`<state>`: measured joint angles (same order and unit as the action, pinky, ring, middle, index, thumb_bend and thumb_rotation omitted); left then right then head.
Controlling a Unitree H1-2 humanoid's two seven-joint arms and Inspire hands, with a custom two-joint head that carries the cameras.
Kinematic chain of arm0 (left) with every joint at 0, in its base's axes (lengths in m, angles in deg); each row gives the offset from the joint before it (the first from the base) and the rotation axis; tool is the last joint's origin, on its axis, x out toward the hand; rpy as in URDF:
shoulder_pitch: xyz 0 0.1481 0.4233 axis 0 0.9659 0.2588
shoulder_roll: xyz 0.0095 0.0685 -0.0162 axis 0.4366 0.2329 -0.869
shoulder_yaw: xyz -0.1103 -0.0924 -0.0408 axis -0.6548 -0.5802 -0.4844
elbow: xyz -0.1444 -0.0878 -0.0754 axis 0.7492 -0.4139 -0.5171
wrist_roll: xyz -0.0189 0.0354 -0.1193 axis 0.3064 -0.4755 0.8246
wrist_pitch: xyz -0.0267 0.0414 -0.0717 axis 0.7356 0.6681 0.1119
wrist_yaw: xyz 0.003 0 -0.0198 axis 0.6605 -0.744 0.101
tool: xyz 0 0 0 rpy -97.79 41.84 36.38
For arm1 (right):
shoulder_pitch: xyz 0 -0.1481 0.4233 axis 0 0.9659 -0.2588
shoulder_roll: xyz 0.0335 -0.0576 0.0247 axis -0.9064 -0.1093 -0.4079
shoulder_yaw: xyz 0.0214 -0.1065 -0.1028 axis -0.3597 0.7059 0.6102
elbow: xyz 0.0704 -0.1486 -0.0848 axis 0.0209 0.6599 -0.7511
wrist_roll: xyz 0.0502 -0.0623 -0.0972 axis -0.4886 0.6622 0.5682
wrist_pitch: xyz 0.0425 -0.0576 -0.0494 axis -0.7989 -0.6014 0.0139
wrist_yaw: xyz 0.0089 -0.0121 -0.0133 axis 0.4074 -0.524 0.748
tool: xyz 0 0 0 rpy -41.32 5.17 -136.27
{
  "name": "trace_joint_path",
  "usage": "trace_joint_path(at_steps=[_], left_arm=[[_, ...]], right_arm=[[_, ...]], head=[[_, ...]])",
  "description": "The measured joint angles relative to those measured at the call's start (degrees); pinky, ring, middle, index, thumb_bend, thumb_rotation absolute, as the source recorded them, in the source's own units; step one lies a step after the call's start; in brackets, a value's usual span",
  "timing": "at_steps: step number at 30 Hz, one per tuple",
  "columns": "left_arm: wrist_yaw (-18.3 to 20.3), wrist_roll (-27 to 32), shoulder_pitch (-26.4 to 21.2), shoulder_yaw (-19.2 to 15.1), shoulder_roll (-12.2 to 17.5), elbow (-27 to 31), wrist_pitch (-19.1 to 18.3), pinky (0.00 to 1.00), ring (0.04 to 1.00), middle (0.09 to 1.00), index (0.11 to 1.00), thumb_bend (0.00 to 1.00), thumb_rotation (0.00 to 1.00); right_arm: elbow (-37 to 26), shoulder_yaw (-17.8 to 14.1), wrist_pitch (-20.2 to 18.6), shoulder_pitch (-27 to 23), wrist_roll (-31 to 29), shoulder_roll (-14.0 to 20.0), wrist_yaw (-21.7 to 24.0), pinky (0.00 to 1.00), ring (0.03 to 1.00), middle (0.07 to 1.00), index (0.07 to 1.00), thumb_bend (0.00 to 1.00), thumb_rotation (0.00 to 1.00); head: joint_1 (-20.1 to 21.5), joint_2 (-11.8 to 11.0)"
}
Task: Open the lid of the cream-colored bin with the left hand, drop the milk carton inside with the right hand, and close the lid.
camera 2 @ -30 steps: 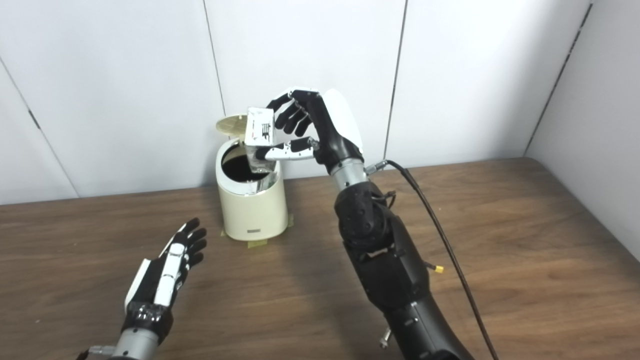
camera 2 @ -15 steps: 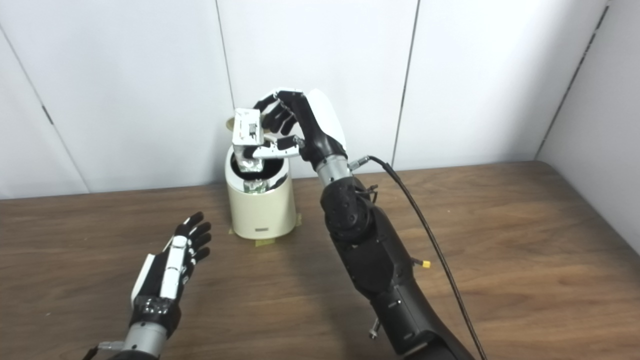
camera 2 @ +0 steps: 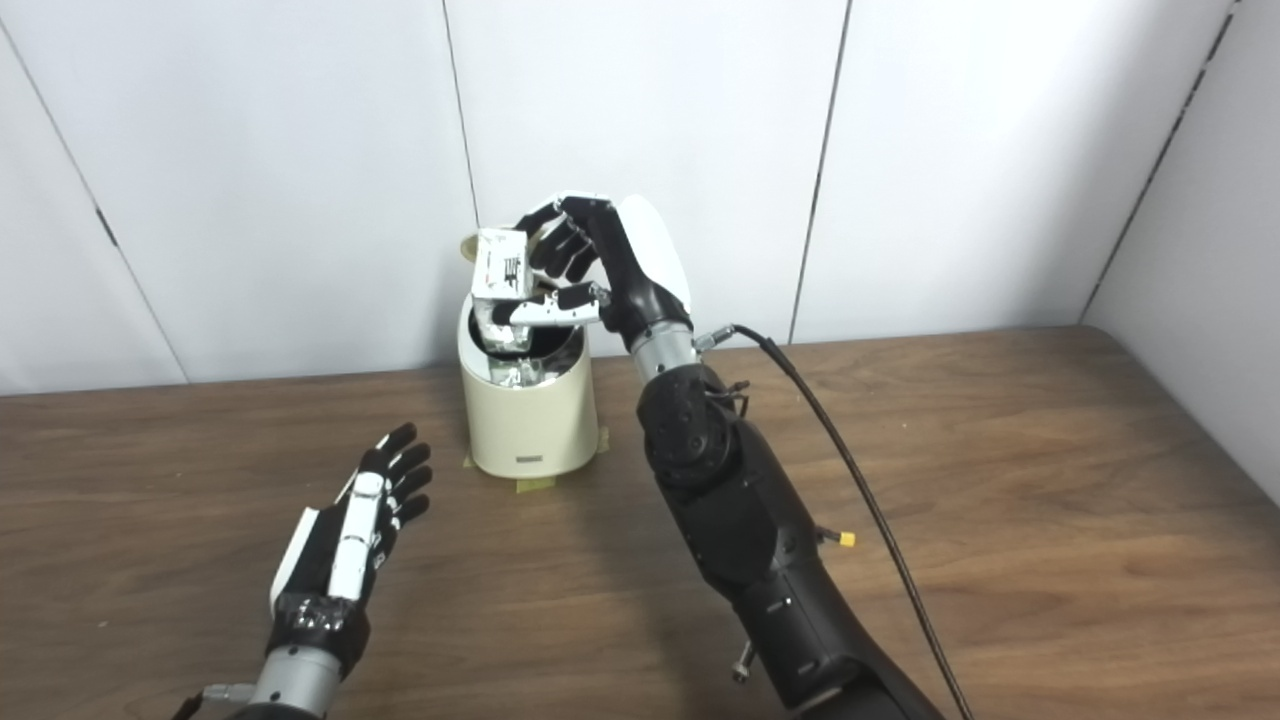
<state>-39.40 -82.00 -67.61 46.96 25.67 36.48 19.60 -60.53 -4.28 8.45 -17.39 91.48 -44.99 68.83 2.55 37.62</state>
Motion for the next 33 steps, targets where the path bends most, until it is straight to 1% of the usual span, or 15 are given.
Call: trace_joint_path(at_steps=[6,11,12,14,15,16,17,18,19,20,21,24,30,31,33], left_arm=[[-0.04,-0.13,0.0,0.09,-0.01,0.11,0.0,0.89,0.914,0.92,0.938,0.57,1.0],[-0.06,-0.12,0.0,0.09,-0.01,0.34,-0.01,0.89,0.915,0.917,0.935,0.58,1.0],[-0.06,-0.11,0.0,0.08,-0.01,0.34,-0.01,0.89,0.915,0.918,0.936,0.58,1.0],[-0.07,-0.1,0.01,0.07,-0.01,0.36,-0.01,0.89,0.916,0.919,0.936,0.58,1.0],[-0.07,-0.09,0.0,0.07,0.0,0.38,-0.01,0.89,0.916,0.919,0.935,0.58,1.0],[-0.06,-0.09,0.0,0.07,0.0,0.41,-0.01,0.89,0.917,0.922,0.936,0.58,1.0],[-0.05,-0.09,0.0,0.07,0.0,0.42,-0.01,0.9,0.917,0.923,0.936,0.58,1.0],[-0.04,-0.07,0.01,0.07,0.0,0.42,-0.01,0.9,0.918,0.924,0.937,0.58,1.0],[-0.03,-0.03,0.0,0.07,0.01,0.42,-0.01,0.9,0.919,0.924,0.937,0.57,1.0],[-0.02,0.03,0.01,0.05,0.01,0.42,-0.01,0.9,0.919,0.924,0.938,0.57,1.0],[-0.02,0.06,0.01,0.04,0.01,0.42,-0.01,0.9,0.918,0.925,0.937,0.56,1.0],[0.0,0.05,0.01,0.05,0.02,0.42,-0.01,0.89,0.915,0.919,0.932,0.55,1.0],[0.0,-0.06,0.01,0.06,0.06,0.42,-0.03,0.9,0.914,0.918,0.929,0.53,1.0],[0.02,-0.08,0.01,0.07,0.09,0.41,-0.03,0.9,0.916,0.92,0.931,0.53,1.0],[0.09,-0.08,0.01,0.08,0.18,0.41,-0.03,0.9,0.916,0.92,0.93,0.54,1.0]], right_arm=[[1.05,0.18,0.75,-0.31,0.41,0.05,-0.88,0.37,0.42,0.497,0.489,0.52,0.0],[1.04,0.58,0.82,-0.31,0.53,0.33,-0.81,0.39,0.437,0.49,0.488,0.52,0.0],[1.03,0.61,0.82,-0.31,0.53,0.42,-0.74,0.42,0.428,0.495,0.511,0.52,0.0],[0.97,0.99,0.81,-0.3,0.72,0.82,-0.52,0.44,0.427,0.51,0.511,0.52,0.0],[0.89,1.28,0.78,-0.3,0.91,1.1,-0.19,0.48,0.528,0.588,0.504,0.52,0.06],[0.77,1.52,0.71,-0.3,1.04,1.39,0.28,0.54,0.619,0.656,0.536,0.59,0.08],[0.59,1.8,0.6,-0.28,1.26,1.68,0.83,0.58,0.665,0.688,0.608,0.73,0.06],[0.41,2.0,0.42,-0.25,1.56,1.85,1.17,0.63,0.705,0.712,0.653,0.81,0.06],[0.02,2.17,0.07,-0.19,1.91,1.97,1.36,0.66,0.729,0.725,0.677,0.85,0.06],[-0.35,2.26,-0.04,-0.16,2.12,2.03,1.44,0.68,0.741,0.732,0.69,0.87,0.07],[-0.76,2.42,-0.11,-0.17,2.52,2.09,1.44,0.7,0.751,0.736,0.701,0.89,0.09],[-1.35,3.2,-0.13,-0.17,3.96,2.52,1.44,0.71,0.748,0.734,0.706,0.9,0.11],[-1.37,3.34,-0.16,-0.17,4.35,3.06,1.5,0.71,0.738,0.72,0.695,0.9,0.13],[-1.4,3.35,-0.23,-0.17,4.38,3.11,1.58,0.7,0.728,0.711,0.683,0.89,0.13],[-1.62,3.29,-0.53,-0.17,4.27,3.1,1.66,0.63,0.678,0.676,0.648,0.87,0.1]], head=[[0.09,0.09],[0.09,0.09],[0.35,0.35],[0.35,0.35],[0.44,0.35],[0.44,0.35],[0.53,0.35],[0.61,0.35],[0.62,0.35],[0.62,0.35],[0.62,0.35],[0.7,0.26],[0.88,0.52],[0.88,0.53],[0.88,0.61]])
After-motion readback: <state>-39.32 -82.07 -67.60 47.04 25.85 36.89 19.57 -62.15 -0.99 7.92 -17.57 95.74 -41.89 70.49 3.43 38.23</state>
